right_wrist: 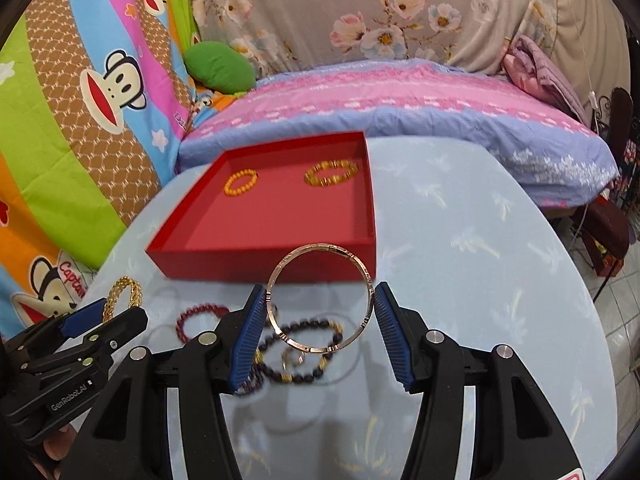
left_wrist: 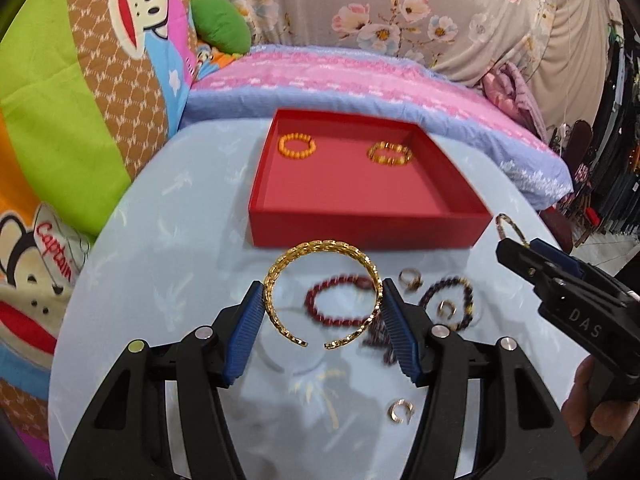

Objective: Organize jewelry
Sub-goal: 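Grasp the gold cuff with the left tool while the right tool grasps the rose-gold bangle, place both in tray, then withdraw both open tools from the tray back toward the remaining jewelry, then grasp the dark red bead bracelet with the left tool while the right tool grasps the black bead bracelet, then lower both bracelets into the red tray and open both tools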

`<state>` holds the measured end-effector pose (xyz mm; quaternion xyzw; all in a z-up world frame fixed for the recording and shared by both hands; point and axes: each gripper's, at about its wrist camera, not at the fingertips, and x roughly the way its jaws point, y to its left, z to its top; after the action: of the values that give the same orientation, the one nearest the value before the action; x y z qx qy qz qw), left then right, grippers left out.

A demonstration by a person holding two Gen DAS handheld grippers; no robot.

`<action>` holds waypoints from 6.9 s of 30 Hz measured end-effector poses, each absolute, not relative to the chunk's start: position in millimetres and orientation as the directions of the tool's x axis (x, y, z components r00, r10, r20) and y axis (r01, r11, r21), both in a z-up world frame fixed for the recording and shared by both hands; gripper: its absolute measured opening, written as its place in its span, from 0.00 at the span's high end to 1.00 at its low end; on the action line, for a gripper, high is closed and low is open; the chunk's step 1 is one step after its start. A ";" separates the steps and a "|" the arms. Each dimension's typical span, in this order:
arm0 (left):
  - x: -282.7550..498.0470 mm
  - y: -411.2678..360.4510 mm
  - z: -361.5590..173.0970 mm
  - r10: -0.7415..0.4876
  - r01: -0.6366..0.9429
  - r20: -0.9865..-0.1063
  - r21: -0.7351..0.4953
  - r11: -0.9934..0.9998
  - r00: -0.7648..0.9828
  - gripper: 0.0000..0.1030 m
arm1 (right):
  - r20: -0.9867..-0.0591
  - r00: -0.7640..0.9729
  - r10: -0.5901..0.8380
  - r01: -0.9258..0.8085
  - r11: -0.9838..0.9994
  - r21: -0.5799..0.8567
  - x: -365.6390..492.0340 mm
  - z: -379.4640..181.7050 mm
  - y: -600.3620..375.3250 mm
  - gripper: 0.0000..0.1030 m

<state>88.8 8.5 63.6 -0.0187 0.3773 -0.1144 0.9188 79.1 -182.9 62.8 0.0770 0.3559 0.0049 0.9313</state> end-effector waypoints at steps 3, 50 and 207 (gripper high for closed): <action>106.4 5.2 78.1 -0.220 0.204 -0.667 -0.104 0.973 0.712 0.46 | -0.649 0.756 0.087 0.024 0.987 0.160 99.6 75.0 -184.5 0.49; 273.7 -31.9 43.0 -0.136 0.185 -0.746 -0.017 0.983 0.652 0.40 | -0.729 0.682 0.059 0.039 0.992 0.117 253.8 48.5 -179.2 0.44; 211.0 -13.3 36.4 -0.161 0.173 -0.714 -0.057 0.983 0.681 0.55 | -0.719 0.692 0.072 0.078 0.982 0.173 179.8 38.7 -182.9 0.61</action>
<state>211.0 -13.3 36.4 0.0074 0.3887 -0.0911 0.9168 179.8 -182.9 38.7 0.0956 0.3926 -0.0018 0.9147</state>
